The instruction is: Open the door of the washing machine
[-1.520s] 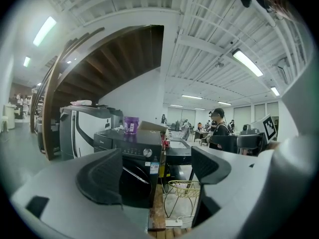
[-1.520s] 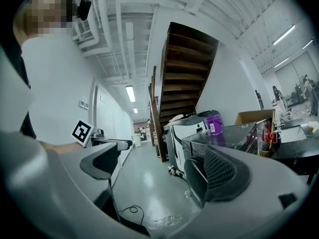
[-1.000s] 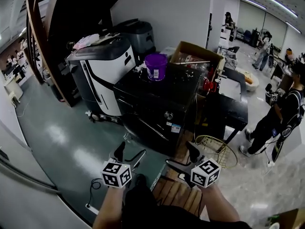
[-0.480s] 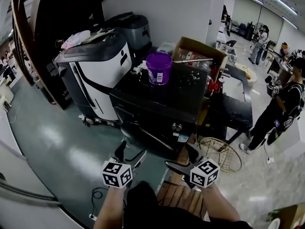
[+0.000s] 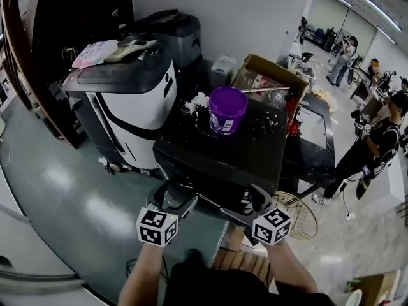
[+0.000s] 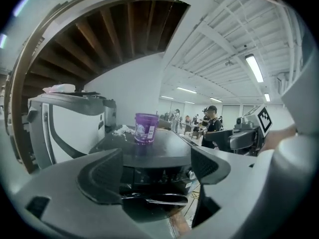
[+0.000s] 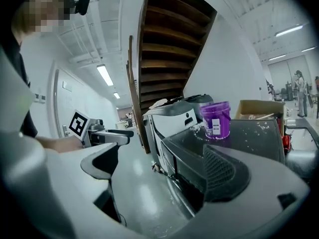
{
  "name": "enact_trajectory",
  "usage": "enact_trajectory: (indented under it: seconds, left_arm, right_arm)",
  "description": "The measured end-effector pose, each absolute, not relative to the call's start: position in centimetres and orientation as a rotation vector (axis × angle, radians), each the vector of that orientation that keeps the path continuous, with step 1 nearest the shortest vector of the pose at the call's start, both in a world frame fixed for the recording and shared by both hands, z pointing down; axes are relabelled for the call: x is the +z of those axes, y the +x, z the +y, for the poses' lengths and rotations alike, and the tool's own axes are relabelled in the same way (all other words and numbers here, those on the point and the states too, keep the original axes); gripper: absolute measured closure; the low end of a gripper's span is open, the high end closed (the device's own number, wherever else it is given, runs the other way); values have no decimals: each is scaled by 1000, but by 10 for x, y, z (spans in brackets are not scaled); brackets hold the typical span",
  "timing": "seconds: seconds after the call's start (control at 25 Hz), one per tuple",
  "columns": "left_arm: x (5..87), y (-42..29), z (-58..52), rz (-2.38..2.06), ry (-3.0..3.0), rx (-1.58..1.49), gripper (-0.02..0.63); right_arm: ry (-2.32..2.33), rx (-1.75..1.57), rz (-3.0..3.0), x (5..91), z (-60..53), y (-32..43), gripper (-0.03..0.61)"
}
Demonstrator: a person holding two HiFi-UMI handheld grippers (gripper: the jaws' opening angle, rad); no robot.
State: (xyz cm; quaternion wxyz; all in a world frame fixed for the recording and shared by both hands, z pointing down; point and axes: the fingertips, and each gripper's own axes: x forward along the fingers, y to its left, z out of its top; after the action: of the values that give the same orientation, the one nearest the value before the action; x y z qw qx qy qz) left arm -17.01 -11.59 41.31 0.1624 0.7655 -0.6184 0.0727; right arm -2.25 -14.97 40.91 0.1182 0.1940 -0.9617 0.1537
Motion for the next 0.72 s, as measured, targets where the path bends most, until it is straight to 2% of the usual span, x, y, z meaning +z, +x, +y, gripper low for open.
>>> enact_trajectory:
  seconds: [0.2, 0.72]
  left_arm:
    - [390, -198, -138, -1739, 2199, 204, 170]
    - [405, -215, -218, -1642, 2195, 226, 170]
  right_arm:
    - [587, 498, -2799, 399, -169, -49, 35]
    - [585, 558, -2806, 408, -251, -83, 35]
